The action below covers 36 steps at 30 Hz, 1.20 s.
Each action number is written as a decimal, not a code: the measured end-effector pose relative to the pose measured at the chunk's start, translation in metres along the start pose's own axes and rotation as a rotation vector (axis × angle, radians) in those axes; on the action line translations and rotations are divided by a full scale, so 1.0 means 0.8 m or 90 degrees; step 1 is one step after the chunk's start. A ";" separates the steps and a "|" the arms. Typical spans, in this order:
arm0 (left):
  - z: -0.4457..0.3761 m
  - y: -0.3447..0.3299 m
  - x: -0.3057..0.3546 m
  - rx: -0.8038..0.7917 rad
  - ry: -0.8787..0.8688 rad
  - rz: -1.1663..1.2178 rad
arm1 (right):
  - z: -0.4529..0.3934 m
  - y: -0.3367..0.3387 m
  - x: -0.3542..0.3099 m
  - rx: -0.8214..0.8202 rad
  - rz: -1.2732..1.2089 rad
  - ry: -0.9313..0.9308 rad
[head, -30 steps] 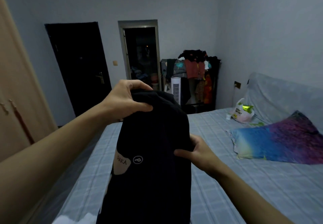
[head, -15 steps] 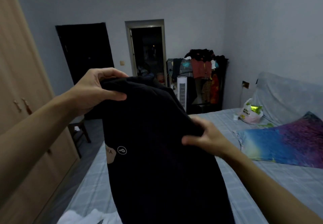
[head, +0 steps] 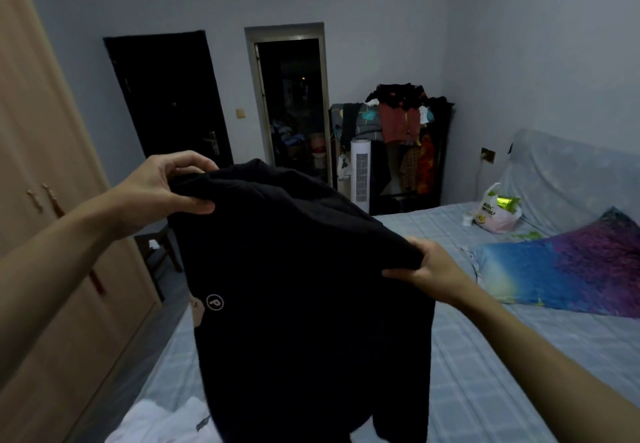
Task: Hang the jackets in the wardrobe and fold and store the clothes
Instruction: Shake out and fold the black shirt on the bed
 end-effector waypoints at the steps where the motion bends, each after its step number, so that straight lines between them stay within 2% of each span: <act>1: 0.004 0.001 -0.008 -0.008 0.004 0.001 | -0.002 0.002 -0.010 -0.016 0.004 0.003; 5: 0.023 0.000 -0.026 -0.034 0.005 -0.038 | -0.002 0.012 -0.028 -0.114 0.066 0.011; 10: 0.031 -0.032 -0.020 -0.115 -0.032 -0.130 | 0.007 0.022 -0.006 -0.213 0.137 0.005; 15: 0.039 -0.056 -0.017 -0.122 -0.030 -0.028 | 0.011 0.028 0.020 -0.117 0.142 -0.007; 19: 0.045 -0.073 -0.018 -0.173 -0.038 -0.030 | 0.021 0.021 0.035 -0.111 0.129 -0.017; 25: 0.046 -0.073 -0.057 -0.169 0.019 0.014 | 0.026 -0.006 0.060 -0.250 0.094 -0.086; 30: 0.033 -0.090 -0.102 -0.191 0.071 -0.015 | 0.023 -0.037 0.116 -0.338 0.181 -0.113; 33: 0.010 -0.100 -0.142 -0.201 0.084 -0.100 | -0.010 -0.047 0.155 -0.268 0.226 -0.114; 36: -0.029 -0.091 -0.185 -0.133 0.096 -0.185 | -0.071 -0.039 0.175 -0.110 0.287 -0.098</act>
Point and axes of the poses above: each hand's wrist, its own z-axis away from the middle knuckle, its own y-axis out of the back of the hand, x = y × z, the point moved 9 cm from there along -z, towards the middle knuckle, and after that the axes turned 7 degrees about -y, right-handed, at the moved point
